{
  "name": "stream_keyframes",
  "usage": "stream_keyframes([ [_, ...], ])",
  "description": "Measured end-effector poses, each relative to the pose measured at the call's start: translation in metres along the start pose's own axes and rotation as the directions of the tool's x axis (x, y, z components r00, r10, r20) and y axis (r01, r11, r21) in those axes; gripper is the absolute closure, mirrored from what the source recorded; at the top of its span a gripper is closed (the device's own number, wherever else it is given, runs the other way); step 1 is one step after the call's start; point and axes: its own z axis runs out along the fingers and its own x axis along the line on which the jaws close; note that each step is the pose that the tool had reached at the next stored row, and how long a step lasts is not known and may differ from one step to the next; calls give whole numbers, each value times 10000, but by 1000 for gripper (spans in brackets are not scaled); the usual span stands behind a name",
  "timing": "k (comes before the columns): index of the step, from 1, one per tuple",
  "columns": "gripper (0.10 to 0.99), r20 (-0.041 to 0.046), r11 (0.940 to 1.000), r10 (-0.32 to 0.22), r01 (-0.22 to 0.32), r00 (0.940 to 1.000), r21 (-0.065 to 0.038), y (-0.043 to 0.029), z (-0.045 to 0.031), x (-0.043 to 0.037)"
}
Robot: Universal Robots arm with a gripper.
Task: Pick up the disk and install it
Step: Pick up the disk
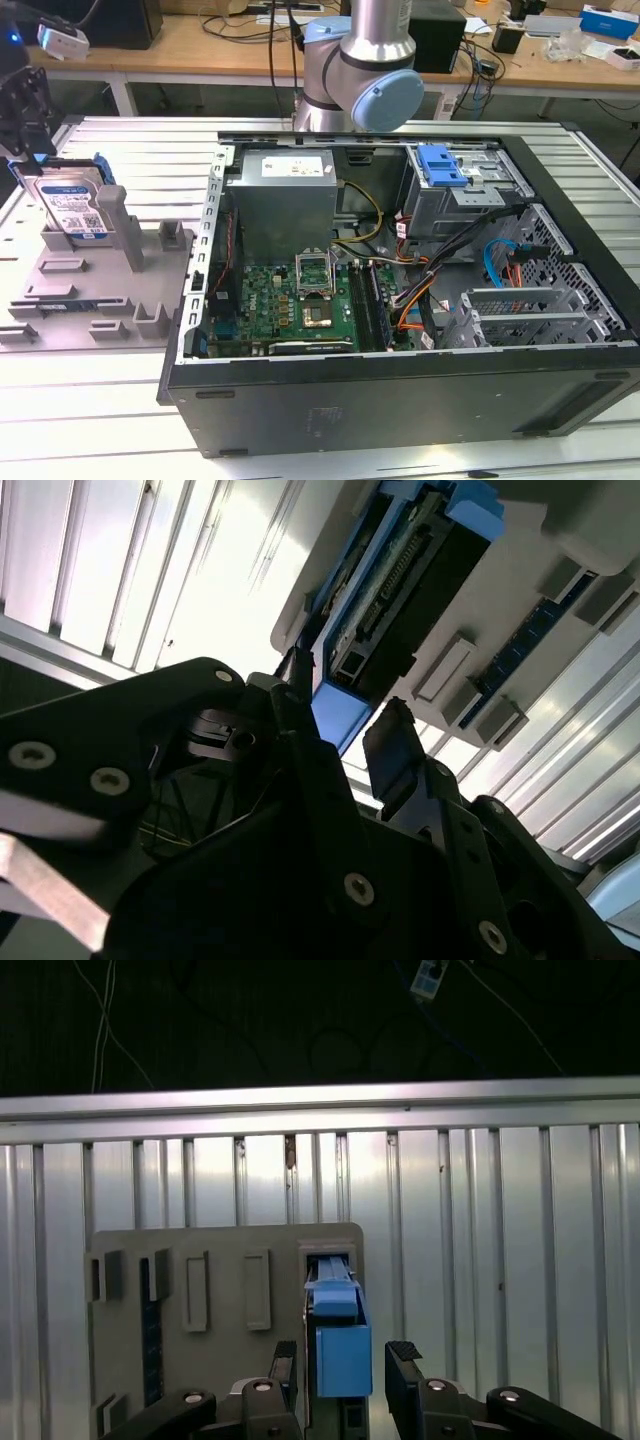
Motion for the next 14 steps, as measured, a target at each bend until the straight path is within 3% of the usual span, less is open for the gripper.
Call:
stream_keyframes([
  [14, 604, -1, 10000, 0, 0, 10000, 0, -4, 136, -3],
])
